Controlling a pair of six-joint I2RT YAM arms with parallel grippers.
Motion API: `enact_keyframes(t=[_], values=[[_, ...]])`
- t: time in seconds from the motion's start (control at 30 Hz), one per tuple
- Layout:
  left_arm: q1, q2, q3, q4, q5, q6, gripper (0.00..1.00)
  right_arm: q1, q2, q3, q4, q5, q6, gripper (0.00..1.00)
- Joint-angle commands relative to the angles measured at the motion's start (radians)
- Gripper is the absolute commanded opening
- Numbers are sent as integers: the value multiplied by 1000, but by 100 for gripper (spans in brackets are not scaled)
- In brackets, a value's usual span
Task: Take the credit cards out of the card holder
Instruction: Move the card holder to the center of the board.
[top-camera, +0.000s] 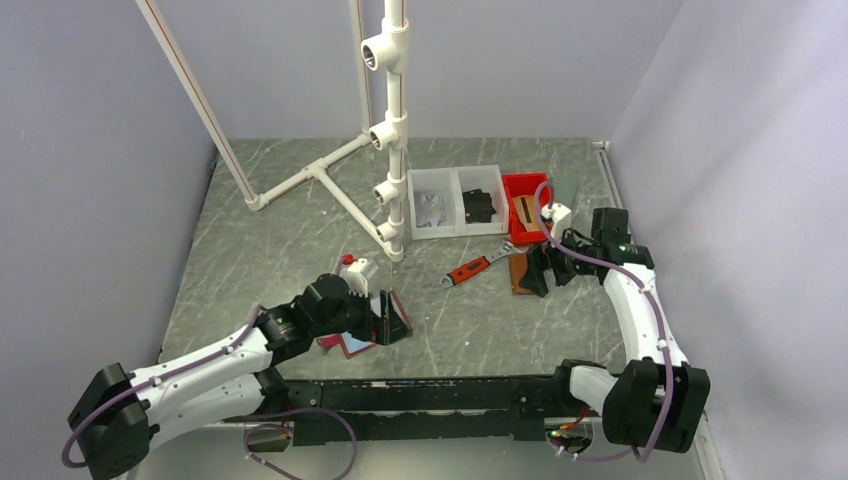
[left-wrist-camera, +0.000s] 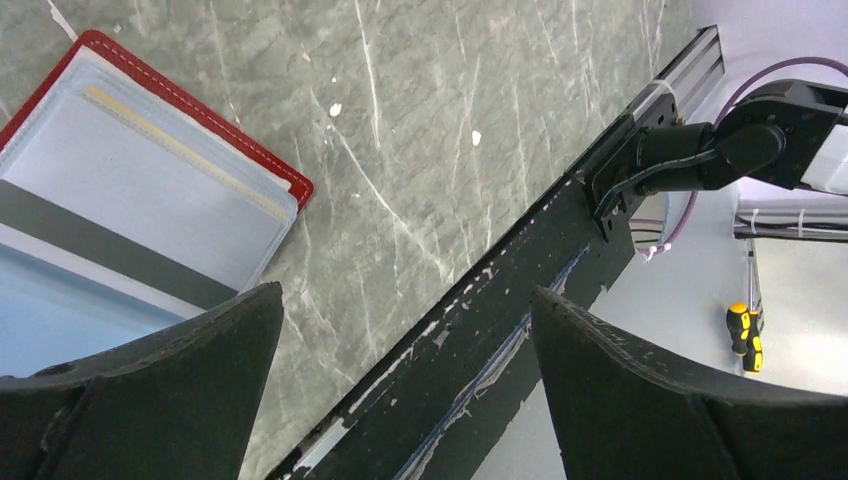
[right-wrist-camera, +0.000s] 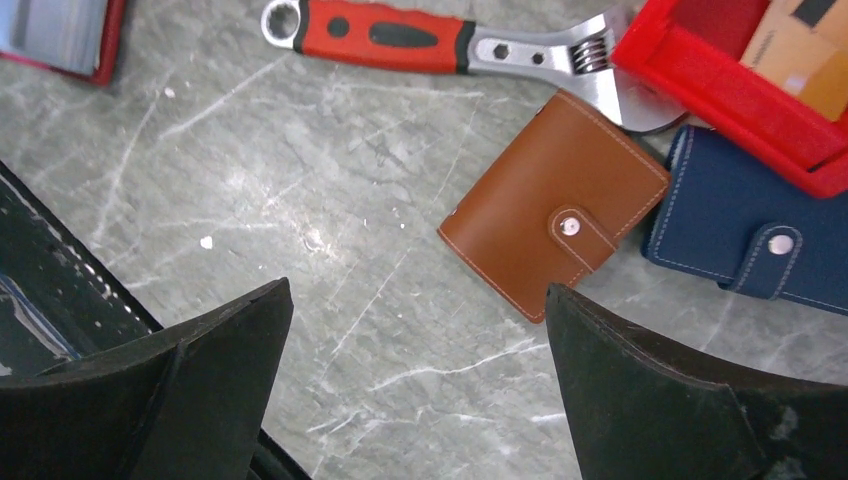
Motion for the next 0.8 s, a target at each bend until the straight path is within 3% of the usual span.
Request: enact_keyframes(t=[0.0, 0.3, 0.77], values=[[-4, -21, -38, 84, -40, -4, 99, 46, 21, -22, 50, 69, -51, 99], [-5, -88, -93, 78, -101, -35, 100, 125, 56, -42, 77, 123, -105, 100], [-5, -40, -82, 69, -106, -49, 99, 152, 85, -23, 81, 209, -103, 96]])
